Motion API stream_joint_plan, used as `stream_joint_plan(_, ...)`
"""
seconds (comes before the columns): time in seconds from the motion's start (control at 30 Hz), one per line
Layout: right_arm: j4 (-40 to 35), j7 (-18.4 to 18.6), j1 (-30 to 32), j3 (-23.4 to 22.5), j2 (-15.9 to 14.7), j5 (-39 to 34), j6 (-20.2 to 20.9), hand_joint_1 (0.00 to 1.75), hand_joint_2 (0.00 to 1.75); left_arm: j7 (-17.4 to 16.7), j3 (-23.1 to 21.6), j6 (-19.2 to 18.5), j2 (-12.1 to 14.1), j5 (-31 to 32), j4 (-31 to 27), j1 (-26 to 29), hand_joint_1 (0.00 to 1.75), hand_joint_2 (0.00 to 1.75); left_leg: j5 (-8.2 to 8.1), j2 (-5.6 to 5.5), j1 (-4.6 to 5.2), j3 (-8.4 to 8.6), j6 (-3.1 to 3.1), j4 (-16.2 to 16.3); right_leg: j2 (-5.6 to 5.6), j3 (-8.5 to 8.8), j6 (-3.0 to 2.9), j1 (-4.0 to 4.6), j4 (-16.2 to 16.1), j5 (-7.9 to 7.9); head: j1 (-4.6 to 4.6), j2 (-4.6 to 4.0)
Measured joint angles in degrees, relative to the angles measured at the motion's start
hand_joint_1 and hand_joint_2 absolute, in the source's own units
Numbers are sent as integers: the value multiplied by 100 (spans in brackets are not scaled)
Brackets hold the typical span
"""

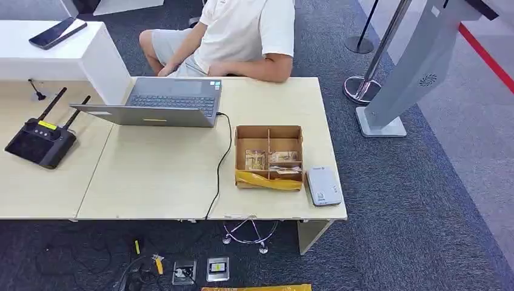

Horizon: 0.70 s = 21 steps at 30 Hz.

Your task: Pass the card to the sensor for recognition and then transmit it.

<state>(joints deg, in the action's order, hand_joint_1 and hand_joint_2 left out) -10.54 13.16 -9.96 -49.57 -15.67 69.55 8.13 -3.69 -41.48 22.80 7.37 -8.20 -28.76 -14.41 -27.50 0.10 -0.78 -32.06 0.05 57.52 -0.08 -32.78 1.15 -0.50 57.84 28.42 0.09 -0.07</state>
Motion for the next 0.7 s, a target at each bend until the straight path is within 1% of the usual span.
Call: stream_joint_plan(0.7, 2, 2, -3, 48, 0, -35, -35, 0, 175, -2, 37, 2, -57, 238, 90, -3, 0, 175, -1, 0, 0, 0, 0, -1, 4, 0, 0, 0, 0, 0, 0, 0)
